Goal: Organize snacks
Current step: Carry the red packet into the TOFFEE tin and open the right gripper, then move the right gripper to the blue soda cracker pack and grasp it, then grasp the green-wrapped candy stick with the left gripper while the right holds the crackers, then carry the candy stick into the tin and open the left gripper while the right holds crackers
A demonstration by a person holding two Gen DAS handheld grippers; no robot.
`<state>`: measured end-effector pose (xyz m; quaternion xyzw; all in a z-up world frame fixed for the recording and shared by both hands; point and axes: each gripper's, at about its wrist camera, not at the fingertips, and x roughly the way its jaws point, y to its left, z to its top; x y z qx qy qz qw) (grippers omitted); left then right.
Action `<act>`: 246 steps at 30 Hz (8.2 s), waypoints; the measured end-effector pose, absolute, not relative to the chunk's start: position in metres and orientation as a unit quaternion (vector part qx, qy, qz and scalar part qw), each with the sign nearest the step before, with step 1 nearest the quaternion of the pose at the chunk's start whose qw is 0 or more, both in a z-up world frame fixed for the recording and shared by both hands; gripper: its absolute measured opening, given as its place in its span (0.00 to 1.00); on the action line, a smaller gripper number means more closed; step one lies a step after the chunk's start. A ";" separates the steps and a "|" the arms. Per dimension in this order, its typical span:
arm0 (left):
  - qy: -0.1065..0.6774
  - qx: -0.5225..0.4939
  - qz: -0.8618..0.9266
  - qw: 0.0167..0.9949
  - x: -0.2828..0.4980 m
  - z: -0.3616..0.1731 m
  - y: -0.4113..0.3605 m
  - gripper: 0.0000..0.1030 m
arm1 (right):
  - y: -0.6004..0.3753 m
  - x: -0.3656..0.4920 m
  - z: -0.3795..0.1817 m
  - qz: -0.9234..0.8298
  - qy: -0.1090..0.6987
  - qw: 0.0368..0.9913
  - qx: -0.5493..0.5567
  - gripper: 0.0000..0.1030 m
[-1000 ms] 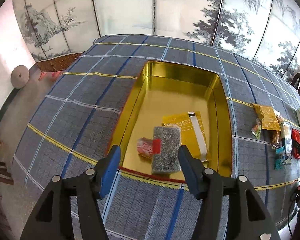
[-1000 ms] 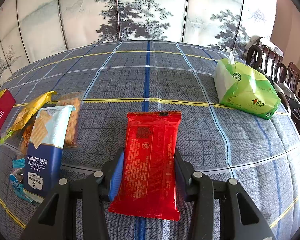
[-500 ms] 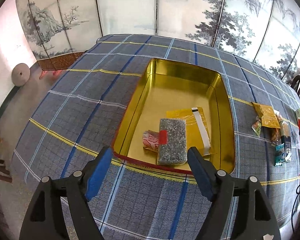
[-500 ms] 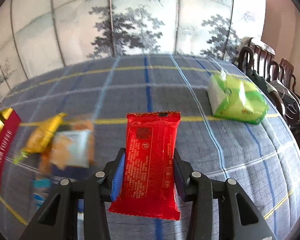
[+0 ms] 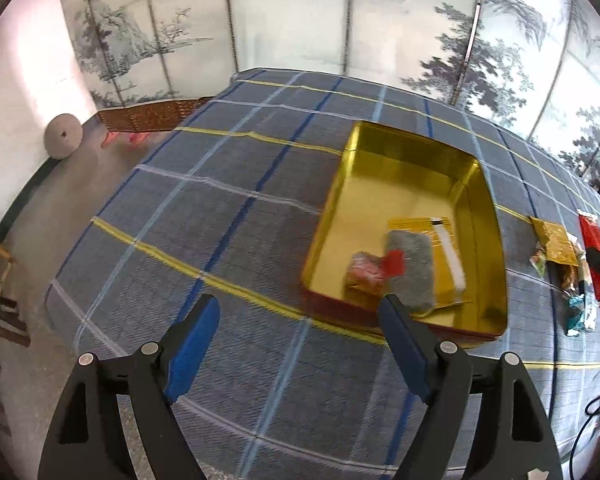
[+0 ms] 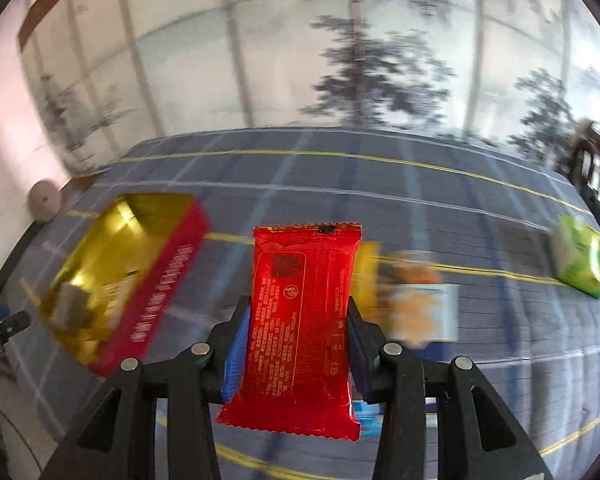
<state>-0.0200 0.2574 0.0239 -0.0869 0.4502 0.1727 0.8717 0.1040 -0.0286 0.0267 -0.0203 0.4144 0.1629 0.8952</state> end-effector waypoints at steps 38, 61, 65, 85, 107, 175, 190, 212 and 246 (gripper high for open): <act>0.466 -0.136 0.241 0.840 -0.069 0.004 0.333 0.77 | 0.160 0.091 -0.016 0.272 0.457 0.839 -0.113 0.42; 0.463 -0.114 0.202 0.855 -0.048 0.015 0.292 0.77 | 0.081 0.092 0.017 0.237 0.424 0.871 -0.075 0.57; 0.461 -0.100 0.186 0.862 -0.038 0.019 0.274 0.77 | 0.029 0.101 0.022 0.187 0.418 0.887 -0.062 0.58; 0.467 -0.021 0.080 0.880 0.025 0.030 0.154 0.77 | -0.132 0.126 -0.026 0.050 0.464 0.884 -0.008 0.58; 0.482 0.036 -0.013 0.875 0.078 0.008 0.059 0.77 | -0.151 0.102 -0.044 0.088 0.461 0.883 0.005 0.49; 0.470 0.021 -0.073 0.879 0.080 0.004 0.037 0.18 | -0.222 0.120 -0.056 -0.008 0.439 0.898 0.000 0.51; 0.443 -0.016 0.036 0.896 0.054 0.037 0.151 0.18 | -0.222 0.120 -0.056 -0.008 0.439 0.899 0.000 0.51; 0.478 -0.028 0.097 0.872 0.073 0.000 0.235 0.18 | -0.221 0.120 -0.056 -0.009 0.439 0.898 -0.001 0.51; 0.468 -0.012 0.113 0.876 0.061 0.004 0.228 0.48 | -0.226 0.119 -0.056 -0.023 0.439 0.898 0.003 0.49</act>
